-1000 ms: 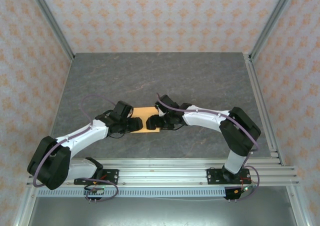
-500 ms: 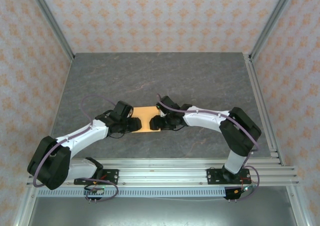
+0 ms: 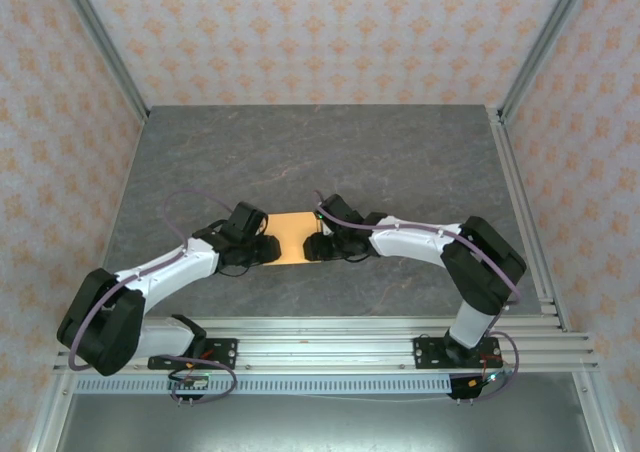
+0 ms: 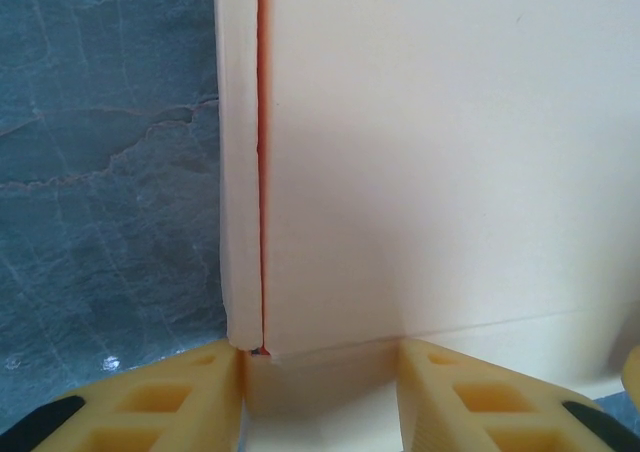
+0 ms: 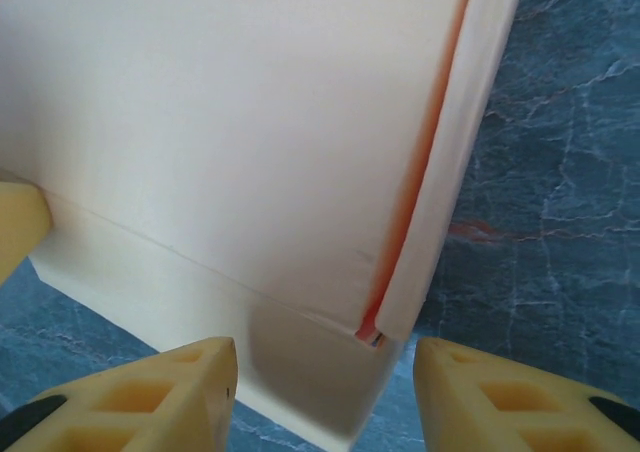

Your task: Fold the paper box

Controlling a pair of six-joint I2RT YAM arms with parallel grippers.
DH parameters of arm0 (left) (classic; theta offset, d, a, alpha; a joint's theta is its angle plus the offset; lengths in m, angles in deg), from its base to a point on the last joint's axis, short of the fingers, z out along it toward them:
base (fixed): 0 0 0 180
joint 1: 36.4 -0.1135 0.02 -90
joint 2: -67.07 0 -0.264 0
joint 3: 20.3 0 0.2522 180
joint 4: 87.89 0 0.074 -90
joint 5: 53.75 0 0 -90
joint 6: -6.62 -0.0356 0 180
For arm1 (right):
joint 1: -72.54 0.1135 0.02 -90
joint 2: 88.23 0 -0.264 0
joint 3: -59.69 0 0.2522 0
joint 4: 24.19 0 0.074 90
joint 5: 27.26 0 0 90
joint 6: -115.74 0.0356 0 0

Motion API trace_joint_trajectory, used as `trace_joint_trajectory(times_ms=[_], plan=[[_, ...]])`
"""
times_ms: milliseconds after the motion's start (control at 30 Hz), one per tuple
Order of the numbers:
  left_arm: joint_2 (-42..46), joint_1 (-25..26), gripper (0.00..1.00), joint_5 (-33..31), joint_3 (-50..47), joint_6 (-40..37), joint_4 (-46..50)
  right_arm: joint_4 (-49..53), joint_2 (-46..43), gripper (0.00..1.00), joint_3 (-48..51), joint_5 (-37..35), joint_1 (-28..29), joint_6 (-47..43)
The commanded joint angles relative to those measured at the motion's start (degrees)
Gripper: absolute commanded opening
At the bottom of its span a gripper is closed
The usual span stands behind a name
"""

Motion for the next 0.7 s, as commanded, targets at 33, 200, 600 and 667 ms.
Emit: trace_joint_trajectory(times_ms=[33, 200, 600, 667], plan=[[-1.07, -0.18, 0.41, -3.39, 0.43, -0.24, 0.60, -2.84, -2.13, 0.50, 1.23, -3.69, 0.15, -2.41], [-0.63, -0.14, 0.41, -3.54, 1.55, -0.14, 1.38, -4.07, -2.56, 0.58, 2.21, -4.89, 0.80, -3.54], [-2.59, -0.14, 0.40, -3.51, 1.94, 0.30, 1.06, -6.64, -4.09, 0.73, 6.19, -8.28, 3.15, -5.93], [-2.39, -0.18, 0.40, -3.56, 1.94, 0.17, 1.19, -7.08, -3.95, 0.74, 6.54, -9.16, 3.15, -5.91]])
